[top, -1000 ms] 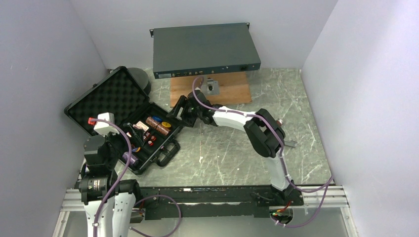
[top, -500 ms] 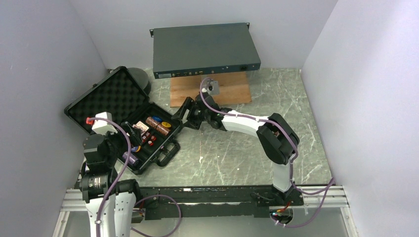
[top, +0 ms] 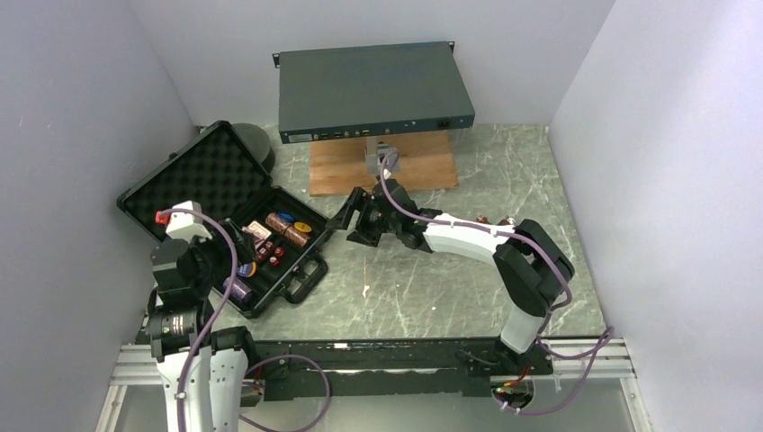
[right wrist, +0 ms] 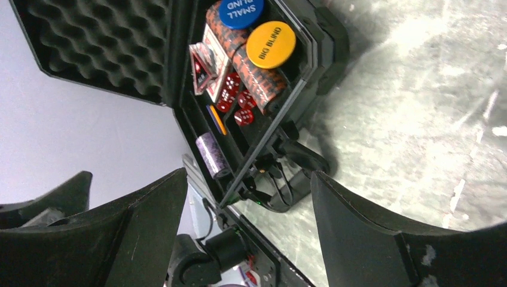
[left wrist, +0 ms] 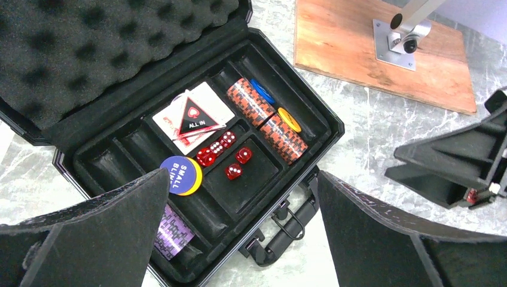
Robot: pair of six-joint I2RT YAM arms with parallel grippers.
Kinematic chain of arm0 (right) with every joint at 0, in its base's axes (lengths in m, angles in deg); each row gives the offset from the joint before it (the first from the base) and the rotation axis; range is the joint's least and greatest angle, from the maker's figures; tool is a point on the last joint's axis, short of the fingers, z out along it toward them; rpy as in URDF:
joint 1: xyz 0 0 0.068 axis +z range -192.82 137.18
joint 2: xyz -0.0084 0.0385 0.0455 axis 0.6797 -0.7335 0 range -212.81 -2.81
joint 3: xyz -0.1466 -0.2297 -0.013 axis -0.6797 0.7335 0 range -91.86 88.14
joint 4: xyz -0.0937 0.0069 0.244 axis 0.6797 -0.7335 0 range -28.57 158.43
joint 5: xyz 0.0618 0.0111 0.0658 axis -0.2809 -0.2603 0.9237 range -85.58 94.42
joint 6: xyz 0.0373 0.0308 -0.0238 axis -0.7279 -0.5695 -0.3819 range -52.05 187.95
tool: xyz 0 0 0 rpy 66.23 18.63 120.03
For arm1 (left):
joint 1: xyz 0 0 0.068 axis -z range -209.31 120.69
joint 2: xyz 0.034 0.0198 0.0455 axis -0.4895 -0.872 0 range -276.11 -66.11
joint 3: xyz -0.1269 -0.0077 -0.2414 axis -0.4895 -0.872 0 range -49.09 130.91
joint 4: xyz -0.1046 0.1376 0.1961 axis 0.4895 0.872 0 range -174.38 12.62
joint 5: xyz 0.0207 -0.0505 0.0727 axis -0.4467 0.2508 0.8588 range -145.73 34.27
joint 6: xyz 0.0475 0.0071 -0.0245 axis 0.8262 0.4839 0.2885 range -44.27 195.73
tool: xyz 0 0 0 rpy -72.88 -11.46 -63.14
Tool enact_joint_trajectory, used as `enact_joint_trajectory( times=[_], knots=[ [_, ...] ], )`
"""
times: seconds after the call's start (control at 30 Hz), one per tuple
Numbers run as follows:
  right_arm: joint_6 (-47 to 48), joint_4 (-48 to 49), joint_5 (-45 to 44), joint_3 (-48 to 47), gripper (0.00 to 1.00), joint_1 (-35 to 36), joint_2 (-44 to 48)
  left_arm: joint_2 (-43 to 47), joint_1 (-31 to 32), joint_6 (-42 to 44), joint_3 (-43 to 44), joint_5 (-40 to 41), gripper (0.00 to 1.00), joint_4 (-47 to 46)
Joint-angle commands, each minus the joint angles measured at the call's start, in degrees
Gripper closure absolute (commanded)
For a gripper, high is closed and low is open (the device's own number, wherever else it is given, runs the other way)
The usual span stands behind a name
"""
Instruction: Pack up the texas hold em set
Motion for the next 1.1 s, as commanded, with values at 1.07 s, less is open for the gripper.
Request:
enact_joint_trajectory(
  times=[1.07],
  knots=[
    [15.4, -0.2, -4.8, 20.1, 0.23, -1.9, 18.5, -40.8, -0.7, -3.8, 47.3, 15.8, 0.04, 2.0]
  ],
)
